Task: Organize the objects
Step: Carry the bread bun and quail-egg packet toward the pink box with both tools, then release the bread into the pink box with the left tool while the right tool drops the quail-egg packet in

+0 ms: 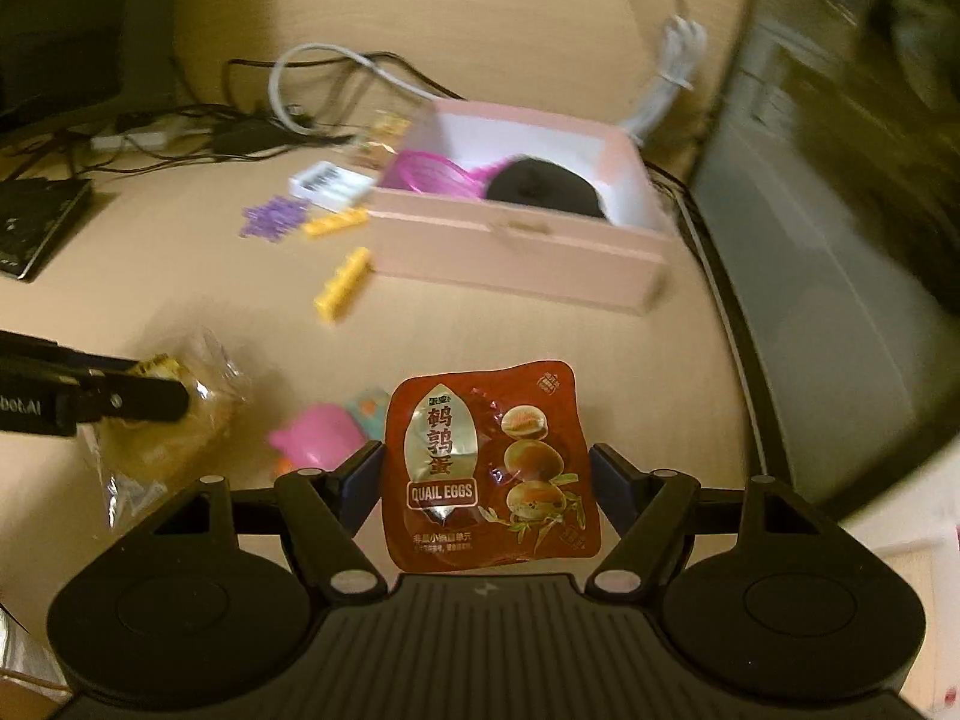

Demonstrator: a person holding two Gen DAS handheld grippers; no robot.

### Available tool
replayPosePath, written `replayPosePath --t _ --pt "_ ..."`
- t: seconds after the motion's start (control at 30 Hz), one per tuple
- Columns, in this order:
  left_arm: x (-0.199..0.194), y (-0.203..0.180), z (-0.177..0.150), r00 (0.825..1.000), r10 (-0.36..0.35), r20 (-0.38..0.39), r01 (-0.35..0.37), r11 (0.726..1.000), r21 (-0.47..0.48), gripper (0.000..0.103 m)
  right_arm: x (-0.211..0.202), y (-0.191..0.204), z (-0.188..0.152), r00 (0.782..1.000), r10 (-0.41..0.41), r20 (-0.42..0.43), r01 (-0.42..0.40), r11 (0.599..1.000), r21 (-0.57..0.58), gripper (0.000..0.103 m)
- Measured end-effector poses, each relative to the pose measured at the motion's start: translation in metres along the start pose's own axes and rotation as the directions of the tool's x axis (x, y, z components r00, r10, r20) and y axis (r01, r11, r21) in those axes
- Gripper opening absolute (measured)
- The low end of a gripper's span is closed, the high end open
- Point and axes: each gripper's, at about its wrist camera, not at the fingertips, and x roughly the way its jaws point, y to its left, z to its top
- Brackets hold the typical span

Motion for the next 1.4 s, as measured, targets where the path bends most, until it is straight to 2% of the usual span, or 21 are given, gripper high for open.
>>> replayPosePath --t 0.3,0.4,0.53,0.7,0.87,0.97,1.1,1.17,1.23,1.27,1.3,1.4 --pt "0.011 -0.034 0.012 0.999 -0.015 -0.048 0.019 0.996 0.088 0.046 0.002 -0.026 -0.028 1.0 -0.025 0.003 0.024 0.993 0.12 0.073" --pt "0.016 -0.044 0.02 0.999 -0.008 -0.047 0.014 0.992 0.129 0.046 -0.001 -0.033 -0.033 0.999 -0.019 0.036 0.014 0.989 0.145 0.073" --pt "0.017 -0.048 0.043 1.0 -0.016 -0.015 0.017 0.995 0.097 0.046 0.003 -0.043 -0.032 0.999 -0.025 0.043 0.017 0.985 0.171 0.073" --pt "0.021 -0.06 0.094 0.996 -0.015 0.092 0.004 0.992 0.125 0.046 -0.001 -0.051 -0.028 0.995 -0.016 0.096 -0.001 0.984 0.18 0.073" --pt "0.046 -0.071 0.158 0.981 0.008 0.195 -0.036 0.99 0.139 0.046 0.004 -0.051 -0.02 0.994 -0.002 0.11 -0.016 0.986 0.164 0.073" --pt "0.067 -0.075 0.196 0.974 0.023 0.224 -0.048 0.993 0.108 0.046 0.008 -0.05 -0.014 0.993 0.015 0.113 -0.031 0.988 0.148 0.073" --pt "0.101 -0.078 0.24 0.961 0.028 0.275 -0.03 1.0 0.001 0.046 0.009 -0.049 -0.002 0.991 0.022 0.129 -0.036 0.993 0.114 0.073" --pt "0.124 -0.078 0.251 0.965 0.027 0.262 -0.014 0.999 -0.051 0.046 0.01 -0.049 0.002 0.992 0.025 0.128 -0.038 0.994 0.1 0.073" --pt "0.162 -0.084 0.255 0.983 0.082 0.163 -0.082 0.997 -0.01 0.046 0.012 -0.05 0.004 0.992 0.023 0.121 -0.034 0.995 0.089 0.073" --pt "0.178 -0.088 0.253 0.985 0.114 0.128 -0.119 0.992 0.032 0.046 0.014 -0.051 0.005 0.993 0.021 0.115 -0.031 0.996 0.085 0.073" --pt "0.187 -0.09 0.25 0.984 0.131 0.122 -0.139 0.989 0.059 0.046 0.015 -0.052 0.006 0.994 0.018 0.11 -0.027 0.996 0.083 0.073" --pt "0.19 -0.086 0.242 0.984 0.09 0.154 -0.097 0.995 0.037 0.046 0.018 -0.057 0.006 0.995 0.012 0.102 -0.021 0.996 0.09 0.073"
